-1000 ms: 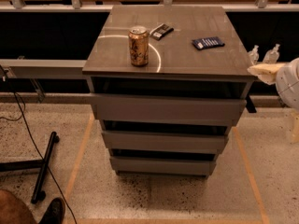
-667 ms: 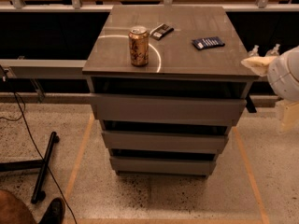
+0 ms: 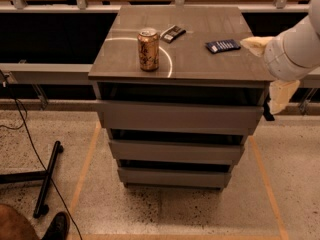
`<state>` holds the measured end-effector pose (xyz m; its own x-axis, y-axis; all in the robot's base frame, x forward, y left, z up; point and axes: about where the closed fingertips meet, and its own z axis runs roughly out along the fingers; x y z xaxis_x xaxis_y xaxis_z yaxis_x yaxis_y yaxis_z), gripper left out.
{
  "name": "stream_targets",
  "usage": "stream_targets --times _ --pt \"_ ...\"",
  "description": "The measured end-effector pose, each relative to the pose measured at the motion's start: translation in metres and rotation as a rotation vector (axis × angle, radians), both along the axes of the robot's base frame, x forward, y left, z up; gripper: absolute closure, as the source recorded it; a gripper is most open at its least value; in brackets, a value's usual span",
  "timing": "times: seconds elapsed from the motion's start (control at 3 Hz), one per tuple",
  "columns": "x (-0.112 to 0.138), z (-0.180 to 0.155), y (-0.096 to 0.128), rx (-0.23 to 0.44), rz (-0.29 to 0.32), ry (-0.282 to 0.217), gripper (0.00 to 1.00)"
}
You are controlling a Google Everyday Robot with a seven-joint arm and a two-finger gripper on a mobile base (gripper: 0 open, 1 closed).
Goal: Pick rxbar chocolate
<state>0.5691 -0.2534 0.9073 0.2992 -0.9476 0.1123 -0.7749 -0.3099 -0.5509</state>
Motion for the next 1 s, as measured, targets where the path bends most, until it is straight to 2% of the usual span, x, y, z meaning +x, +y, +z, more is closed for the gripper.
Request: stream_targets --times 0.33,1.0 --pt "0.035 0.013 0.019 0.025 0.022 -0.052 0.00" --pt "0.113 0.016 0.067 0.155 -0.026 -0.131 0.00"
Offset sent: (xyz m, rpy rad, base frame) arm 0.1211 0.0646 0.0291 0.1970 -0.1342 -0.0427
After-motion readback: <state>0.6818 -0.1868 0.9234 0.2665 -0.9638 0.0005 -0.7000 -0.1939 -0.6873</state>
